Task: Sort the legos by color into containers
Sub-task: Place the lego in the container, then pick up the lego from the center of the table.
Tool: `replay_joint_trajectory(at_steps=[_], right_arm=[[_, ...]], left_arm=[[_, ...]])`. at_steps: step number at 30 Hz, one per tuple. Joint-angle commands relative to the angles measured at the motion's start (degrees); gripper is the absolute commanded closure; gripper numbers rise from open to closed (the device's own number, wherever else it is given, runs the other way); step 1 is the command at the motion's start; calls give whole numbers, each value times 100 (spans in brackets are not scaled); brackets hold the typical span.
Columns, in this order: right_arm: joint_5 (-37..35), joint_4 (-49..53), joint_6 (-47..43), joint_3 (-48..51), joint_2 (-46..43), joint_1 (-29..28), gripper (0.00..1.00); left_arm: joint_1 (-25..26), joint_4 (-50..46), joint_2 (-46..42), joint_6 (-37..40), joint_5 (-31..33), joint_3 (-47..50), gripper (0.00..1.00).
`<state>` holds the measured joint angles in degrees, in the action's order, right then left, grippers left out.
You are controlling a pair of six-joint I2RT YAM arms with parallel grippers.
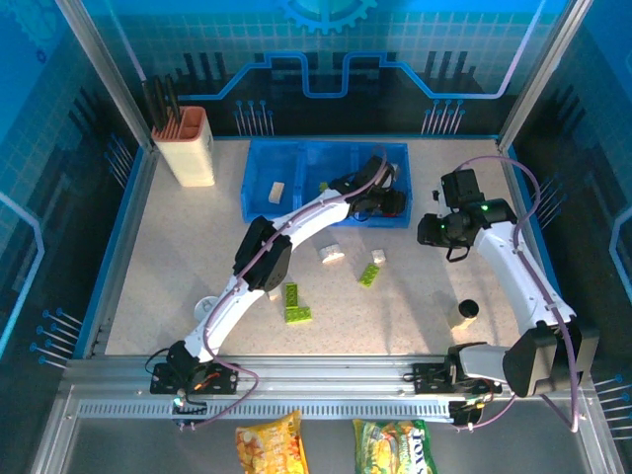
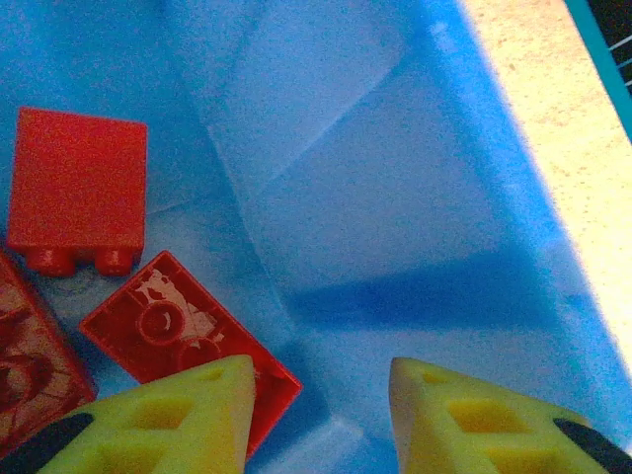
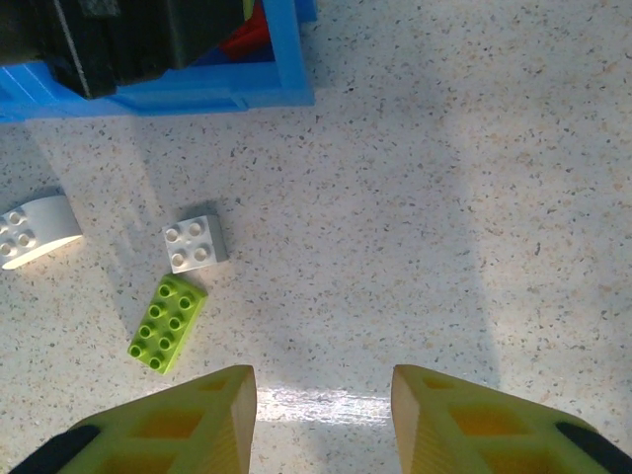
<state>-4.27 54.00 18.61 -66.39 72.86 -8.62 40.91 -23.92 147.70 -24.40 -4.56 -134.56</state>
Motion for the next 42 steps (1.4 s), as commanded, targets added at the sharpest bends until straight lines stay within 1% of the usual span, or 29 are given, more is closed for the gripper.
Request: replay_joint_trajectory(at_steps=[1,5,8,14,19,21,25,27,29,32,36,39,42], right_arm=[[16,37,142,-154,62,-193,59],[-41,-10,206,-212,197,-407,59],[-85,-51,247,-242,315,-577,59],[-169,-126,331,-304,576,-936,59],[-198,-165,348,-396,789,-1152,59],[-213,-179,352,-402,852,-1208,59],[-210,-205,328,-401,931,-1251,59],[-213,-205,312,-392,953,-1265,60],[-225,-197,287,-392,949,-1265,60],[-267,-166,265,-400,923,-1265,60],[-319,-110,266,-401,868,-1265,60],[-375,-73,256,-388,813,-1261,60],[-413,-35,256,-350,751,-1243,59]], left_arm=[[42,-247,-737,221,15,3,60],[43,-647,-1120,295,115,214,61],[37,-877,-1476,348,221,586,61],[23,-950,-2395,375,497,1910,61],[8,-921,-3149,623,500,2974,60],[9,-947,-3405,913,457,3323,59],[5,-904,-3871,1736,332,3980,55],[-17,-908,-4020,2199,128,4203,52],[-42,-932,-4119,2795,-123,4395,46],[-61,-1165,-4082,3615,-310,4456,43],[-57,-1460,-3939,4495,-374,4423,43],[-74,-1652,-3770,4919,-259,4336,43],[-93,-1929,-3511,5094,-110,4132,43]])
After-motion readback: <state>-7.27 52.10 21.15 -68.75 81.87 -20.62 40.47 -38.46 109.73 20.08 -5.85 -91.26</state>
